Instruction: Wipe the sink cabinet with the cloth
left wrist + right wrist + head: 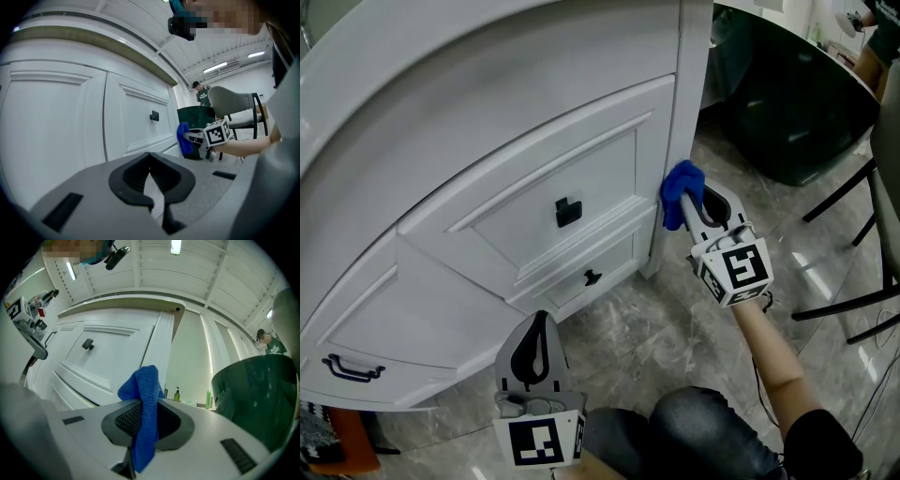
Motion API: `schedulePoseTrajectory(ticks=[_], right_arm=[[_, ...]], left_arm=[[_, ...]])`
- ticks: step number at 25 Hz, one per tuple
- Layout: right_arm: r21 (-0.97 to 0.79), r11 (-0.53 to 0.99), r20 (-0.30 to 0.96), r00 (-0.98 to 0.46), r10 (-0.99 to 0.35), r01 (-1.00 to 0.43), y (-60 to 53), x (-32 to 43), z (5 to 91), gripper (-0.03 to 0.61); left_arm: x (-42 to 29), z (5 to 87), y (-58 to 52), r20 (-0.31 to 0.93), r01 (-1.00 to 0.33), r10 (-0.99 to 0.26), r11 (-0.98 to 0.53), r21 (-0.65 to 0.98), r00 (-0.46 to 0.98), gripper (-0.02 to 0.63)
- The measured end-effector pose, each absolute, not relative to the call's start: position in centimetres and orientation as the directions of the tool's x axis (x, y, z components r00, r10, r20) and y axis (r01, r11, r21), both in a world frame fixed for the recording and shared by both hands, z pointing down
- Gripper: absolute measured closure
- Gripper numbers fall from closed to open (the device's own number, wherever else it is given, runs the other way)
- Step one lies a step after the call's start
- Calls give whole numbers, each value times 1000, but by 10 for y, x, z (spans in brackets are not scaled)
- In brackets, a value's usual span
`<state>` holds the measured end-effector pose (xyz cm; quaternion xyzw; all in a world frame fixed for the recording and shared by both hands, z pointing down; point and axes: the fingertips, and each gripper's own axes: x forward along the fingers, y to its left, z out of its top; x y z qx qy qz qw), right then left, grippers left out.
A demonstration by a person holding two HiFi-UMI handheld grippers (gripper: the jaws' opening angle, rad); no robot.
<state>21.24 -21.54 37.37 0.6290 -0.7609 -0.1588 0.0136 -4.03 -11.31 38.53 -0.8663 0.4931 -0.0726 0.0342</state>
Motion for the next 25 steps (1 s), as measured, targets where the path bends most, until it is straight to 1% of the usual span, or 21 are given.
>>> schedulePoseTrajectory(ticks=[15, 25], right_arm=[[261, 163, -124, -200, -972, -952, -217, 212, 407, 522], [252, 151, -114, -184, -976, -956, -217, 213, 423, 522]], left_arm=[[-41, 386, -114, 100, -853, -863, -504, -134, 495, 609], [-40, 387, -114, 105, -853, -864, -504, -137, 493, 609]])
